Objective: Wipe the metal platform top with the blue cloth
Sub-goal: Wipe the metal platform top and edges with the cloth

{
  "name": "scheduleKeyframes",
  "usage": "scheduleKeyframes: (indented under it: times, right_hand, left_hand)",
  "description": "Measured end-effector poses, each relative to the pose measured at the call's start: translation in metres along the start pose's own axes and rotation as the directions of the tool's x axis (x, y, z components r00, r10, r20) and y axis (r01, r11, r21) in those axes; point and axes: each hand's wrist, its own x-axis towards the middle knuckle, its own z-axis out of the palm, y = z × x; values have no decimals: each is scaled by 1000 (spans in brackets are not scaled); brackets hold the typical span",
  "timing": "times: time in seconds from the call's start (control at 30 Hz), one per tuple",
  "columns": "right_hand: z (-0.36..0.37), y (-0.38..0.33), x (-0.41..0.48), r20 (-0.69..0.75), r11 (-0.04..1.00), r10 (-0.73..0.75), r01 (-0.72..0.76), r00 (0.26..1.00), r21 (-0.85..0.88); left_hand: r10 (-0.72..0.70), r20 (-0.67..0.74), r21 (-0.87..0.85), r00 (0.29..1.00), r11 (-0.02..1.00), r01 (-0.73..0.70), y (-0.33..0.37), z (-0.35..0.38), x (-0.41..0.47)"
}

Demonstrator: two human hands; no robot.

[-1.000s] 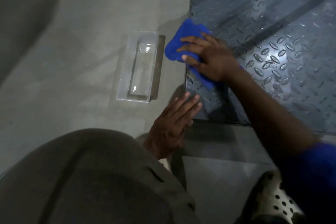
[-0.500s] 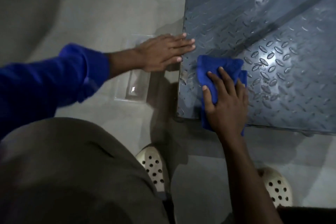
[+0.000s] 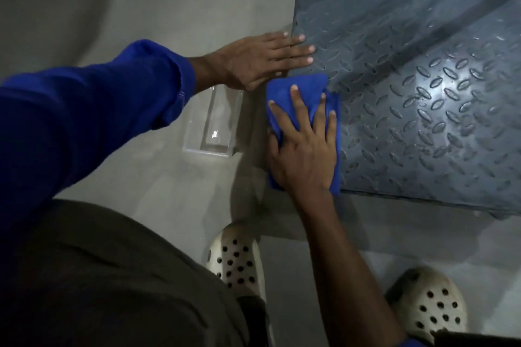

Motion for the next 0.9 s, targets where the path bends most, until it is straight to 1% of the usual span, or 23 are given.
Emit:
scheduleKeyframes:
  times: [0.1,0.17,0.23,0.3,0.37,0.43,0.57,0.63,0.77,0.83,0.9]
  right_hand:
    - [1,-7,-44,3,999,33,-33,999,3]
    - [2,-8,-69,5,999,48,-48,999,14]
    - [3,-8,-60,7,998,57,-57,998,13]
    - [4,-10,-36,5,998,65,-65,998,-5]
    - [4,-10,-25,-14,997,73,-73,997,-1]
    - [5,-12,-40,-14,997,78,-78,997,14]
    - [9,-17,-78,-11,998,59,-59,998,0]
    - [9,-17,-59,-4,999,47,-47,999,4]
    - [7,-15,1,9,999,6,-6,1000,-34]
    - [6,-17,-7,-15,999,32,-32,999,-24]
    - [6,-23,-42,-45,998,64,-64,997,-10]
  left_hand:
    - [30,-109,-46,994,998,-35,-1,-3,0]
    - [-38,-175,-115,984,993,18,8,3,2]
    - [-134,-199,-201,971,975,93,17,11,4]
    - [-175,-173,-246,969,961,130,20,12,4]
    - [-203,-118,-255,972,952,168,19,9,3]
    - [-208,-74,-253,975,950,183,18,6,4]
    - [-191,-56,-213,980,961,175,15,5,6]
    - [-204,-38,-213,978,958,191,12,3,8]
    - [-259,81,-208,962,940,271,7,-8,21]
    - [-259,109,-201,960,940,277,6,-10,24]
    - [-255,93,-182,963,946,268,6,-7,24]
